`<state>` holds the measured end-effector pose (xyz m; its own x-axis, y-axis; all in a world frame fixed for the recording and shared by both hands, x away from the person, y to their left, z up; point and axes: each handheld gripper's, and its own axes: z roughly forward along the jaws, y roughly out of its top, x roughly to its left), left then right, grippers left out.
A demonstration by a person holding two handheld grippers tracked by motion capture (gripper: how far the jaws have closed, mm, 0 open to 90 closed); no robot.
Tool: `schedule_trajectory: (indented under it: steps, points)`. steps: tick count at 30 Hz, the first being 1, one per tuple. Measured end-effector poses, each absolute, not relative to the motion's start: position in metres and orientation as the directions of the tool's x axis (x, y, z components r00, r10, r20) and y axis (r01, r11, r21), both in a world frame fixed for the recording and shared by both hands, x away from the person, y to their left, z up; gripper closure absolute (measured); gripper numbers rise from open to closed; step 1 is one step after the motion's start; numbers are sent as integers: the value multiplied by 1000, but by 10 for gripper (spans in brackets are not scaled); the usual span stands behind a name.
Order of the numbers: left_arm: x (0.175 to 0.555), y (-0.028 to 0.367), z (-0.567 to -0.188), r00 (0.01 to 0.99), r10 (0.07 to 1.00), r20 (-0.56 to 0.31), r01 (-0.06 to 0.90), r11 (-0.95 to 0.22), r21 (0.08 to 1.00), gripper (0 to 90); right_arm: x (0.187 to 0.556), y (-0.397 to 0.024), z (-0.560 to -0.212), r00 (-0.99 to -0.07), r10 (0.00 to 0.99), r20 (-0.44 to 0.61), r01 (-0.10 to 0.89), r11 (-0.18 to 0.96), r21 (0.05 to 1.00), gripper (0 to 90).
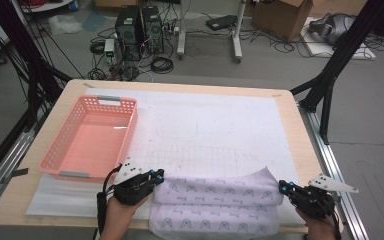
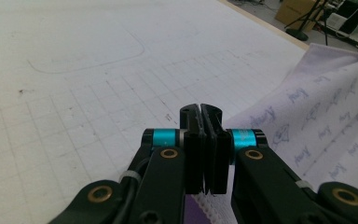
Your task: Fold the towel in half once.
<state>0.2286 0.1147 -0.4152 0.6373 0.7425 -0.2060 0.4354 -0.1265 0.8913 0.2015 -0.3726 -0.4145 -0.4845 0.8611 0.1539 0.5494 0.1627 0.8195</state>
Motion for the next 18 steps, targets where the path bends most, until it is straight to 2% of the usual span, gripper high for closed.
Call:
schedule_trajectory:
  steps: [3, 4, 5, 6, 7, 9, 12, 15, 17, 18]
  points:
    - [228, 115, -421, 636, 743, -209, 446, -133, 885, 868, 200, -373, -418, -484, 858, 173, 572, 160, 805, 876]
    - [229, 116, -422, 634, 742, -218, 452, -127, 883, 836, 201, -372, -419, -493, 852, 177, 577, 168, 799, 868]
    - [231, 117, -422, 624, 744, -238, 467, -112, 877, 734, 203, -372, -420, -496, 849, 185, 595, 176, 784, 802]
    - [234, 118, -422, 608, 749, -265, 489, -91, 867, 601, 204, -371, -421, -482, 857, 183, 598, 168, 784, 653]
    - [237, 118, -423, 596, 752, -282, 505, -78, 860, 520, 206, -370, -421, -451, 868, 205, 606, 129, 785, 568]
    - [243, 117, -424, 583, 762, -282, 519, -83, 851, 482, 211, -371, -420, -422, 871, 252, 612, 69, 788, 477]
    - [251, 110, -429, 569, 765, -301, 565, -99, 819, 439, 222, -364, -420, -414, 882, 226, 623, 94, 777, 463]
    - [253, 99, -438, 576, 768, -280, 581, -144, 801, 444, 233, -351, -426, -431, 880, 198, 642, 145, 753, 470]
    - [253, 95, -443, 577, 771, -269, 588, -164, 792, 485, 240, -345, -431, -434, 887, 161, 650, 184, 738, 551]
    - [253, 93, -445, 585, 766, -267, 591, -176, 787, 568, 243, -344, -434, -436, 886, 157, 655, 193, 730, 634]
